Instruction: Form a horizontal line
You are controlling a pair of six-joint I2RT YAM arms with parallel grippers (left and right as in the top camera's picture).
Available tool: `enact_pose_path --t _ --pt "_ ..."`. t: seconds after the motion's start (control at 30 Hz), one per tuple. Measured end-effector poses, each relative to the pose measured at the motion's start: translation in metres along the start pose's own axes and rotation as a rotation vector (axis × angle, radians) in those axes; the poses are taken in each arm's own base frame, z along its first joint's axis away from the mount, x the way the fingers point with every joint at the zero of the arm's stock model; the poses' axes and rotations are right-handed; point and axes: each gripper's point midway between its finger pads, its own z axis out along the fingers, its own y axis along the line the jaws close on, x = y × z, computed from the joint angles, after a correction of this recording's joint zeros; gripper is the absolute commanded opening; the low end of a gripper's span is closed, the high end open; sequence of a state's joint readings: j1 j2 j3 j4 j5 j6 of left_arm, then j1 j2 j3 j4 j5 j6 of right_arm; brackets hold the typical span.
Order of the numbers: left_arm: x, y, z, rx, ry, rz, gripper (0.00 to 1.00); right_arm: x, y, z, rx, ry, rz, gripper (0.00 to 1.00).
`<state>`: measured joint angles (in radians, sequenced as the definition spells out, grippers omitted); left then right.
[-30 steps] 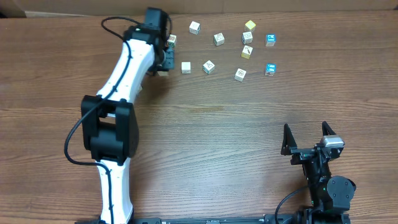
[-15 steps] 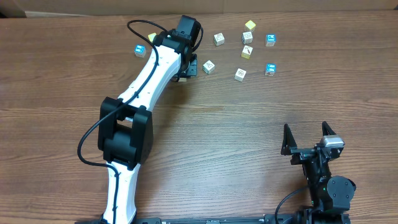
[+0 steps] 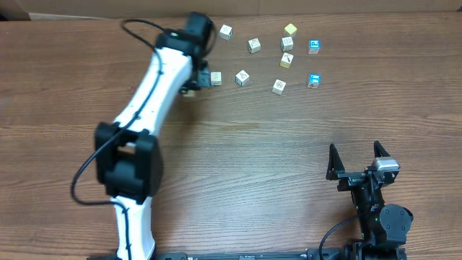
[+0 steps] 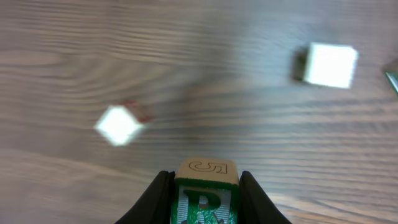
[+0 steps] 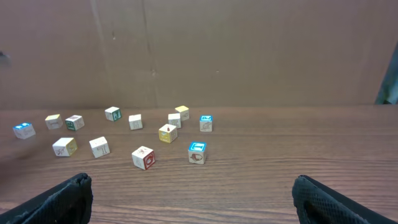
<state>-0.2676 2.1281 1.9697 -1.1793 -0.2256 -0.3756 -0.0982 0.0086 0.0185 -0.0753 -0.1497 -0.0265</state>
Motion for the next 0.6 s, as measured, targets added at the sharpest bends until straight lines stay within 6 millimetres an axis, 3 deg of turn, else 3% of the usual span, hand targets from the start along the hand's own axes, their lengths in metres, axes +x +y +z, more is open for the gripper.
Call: enact_pose_path --t 0.1,0.23,0.33,0.6 --pt "-0.010 0.045 -0.012 -0.046 -0.016 -0.079 0.05 0.000 0.000 0.000 0.000 0.000 0.000 1.00" --pt "-0.012 0.093 -0.012 -0.122 -0.006 -0.140 0.05 0.000 0.000 0.000 0.000 0.000 0.000 1.00" --pt "-0.009 0.106 -0.011 -0.149 0.012 -0.142 0.05 0.000 0.000 0.000 0.000 0.000 0.000 1.00" --pt "0.006 0.119 -0.012 -0.175 0.070 -0.110 0.05 0.000 0.000 0.000 0.000 0.000 0.000 1.00"
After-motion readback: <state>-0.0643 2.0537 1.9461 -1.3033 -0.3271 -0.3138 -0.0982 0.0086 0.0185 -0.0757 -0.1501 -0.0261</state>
